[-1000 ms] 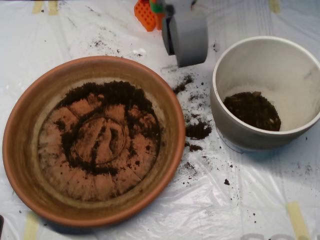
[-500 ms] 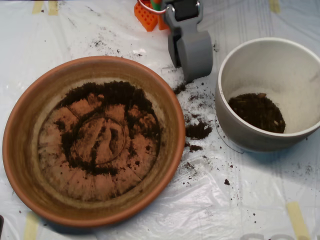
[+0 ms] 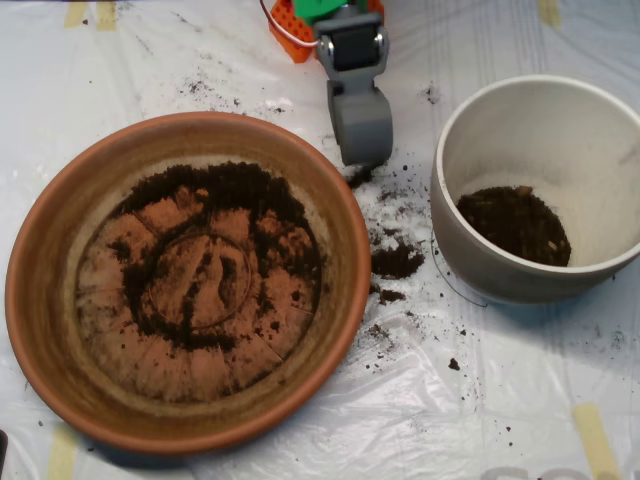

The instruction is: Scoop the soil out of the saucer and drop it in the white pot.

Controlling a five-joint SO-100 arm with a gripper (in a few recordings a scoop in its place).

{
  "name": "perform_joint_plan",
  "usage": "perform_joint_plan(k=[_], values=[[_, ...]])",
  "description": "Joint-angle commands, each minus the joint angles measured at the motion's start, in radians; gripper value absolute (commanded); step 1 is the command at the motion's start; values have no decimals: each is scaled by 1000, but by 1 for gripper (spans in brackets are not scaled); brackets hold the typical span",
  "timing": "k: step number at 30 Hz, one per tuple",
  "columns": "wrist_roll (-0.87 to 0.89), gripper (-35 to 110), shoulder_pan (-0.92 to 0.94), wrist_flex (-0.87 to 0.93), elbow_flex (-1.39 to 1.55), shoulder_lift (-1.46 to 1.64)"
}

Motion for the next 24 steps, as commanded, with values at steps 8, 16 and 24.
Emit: perform_joint_plan(k=[8, 16, 24], values=[[-20, 0, -51, 0, 31, 77], [-20, 1, -48, 0, 31, 77], [-20, 4, -48, 0, 31, 77]])
